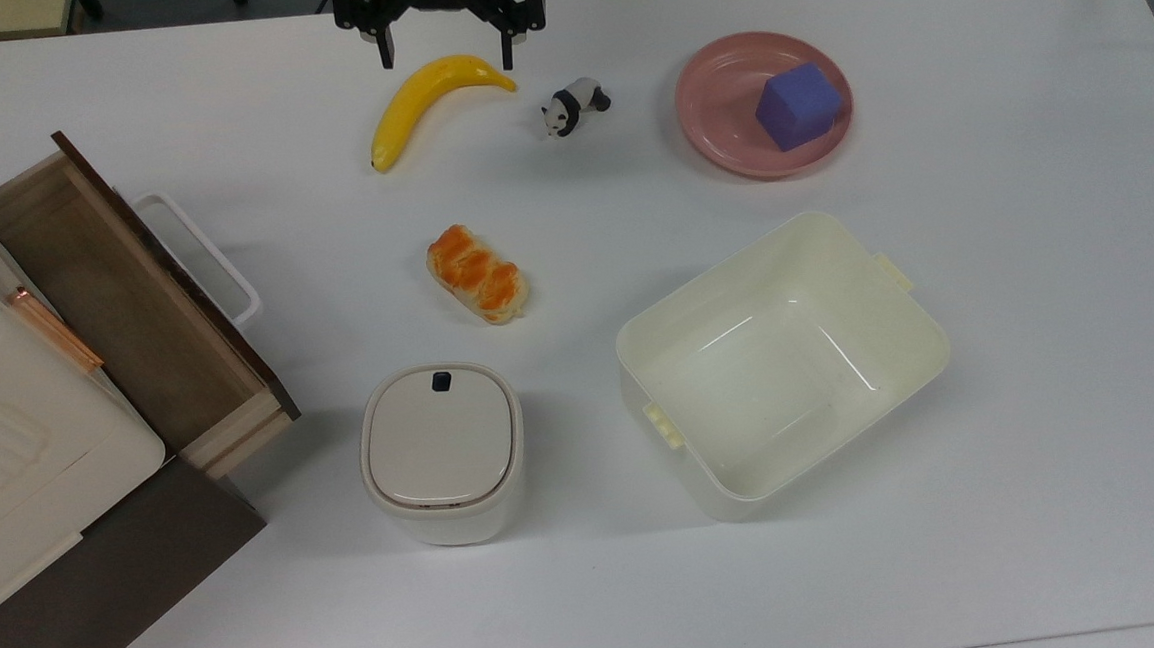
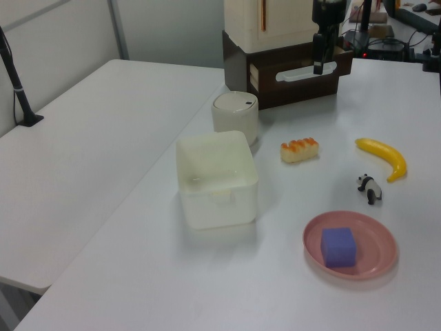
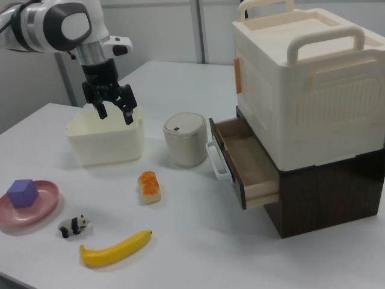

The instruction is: Slide open the drawer

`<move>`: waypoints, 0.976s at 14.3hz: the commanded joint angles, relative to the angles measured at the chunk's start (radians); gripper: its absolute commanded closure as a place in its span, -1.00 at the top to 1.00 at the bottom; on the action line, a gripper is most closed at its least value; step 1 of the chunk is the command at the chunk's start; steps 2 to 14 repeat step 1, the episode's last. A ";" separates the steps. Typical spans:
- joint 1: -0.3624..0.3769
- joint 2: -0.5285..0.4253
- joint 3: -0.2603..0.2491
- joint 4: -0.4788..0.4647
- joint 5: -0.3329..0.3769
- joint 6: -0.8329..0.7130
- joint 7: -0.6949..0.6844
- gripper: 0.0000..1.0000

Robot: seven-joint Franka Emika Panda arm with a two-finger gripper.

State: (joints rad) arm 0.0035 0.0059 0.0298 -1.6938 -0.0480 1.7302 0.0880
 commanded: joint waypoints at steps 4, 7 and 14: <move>0.009 -0.009 -0.010 0.006 0.019 -0.027 0.046 1.00; 0.009 -0.009 -0.010 0.006 0.019 -0.027 0.046 1.00; 0.009 -0.009 -0.010 0.006 0.019 -0.027 0.046 1.00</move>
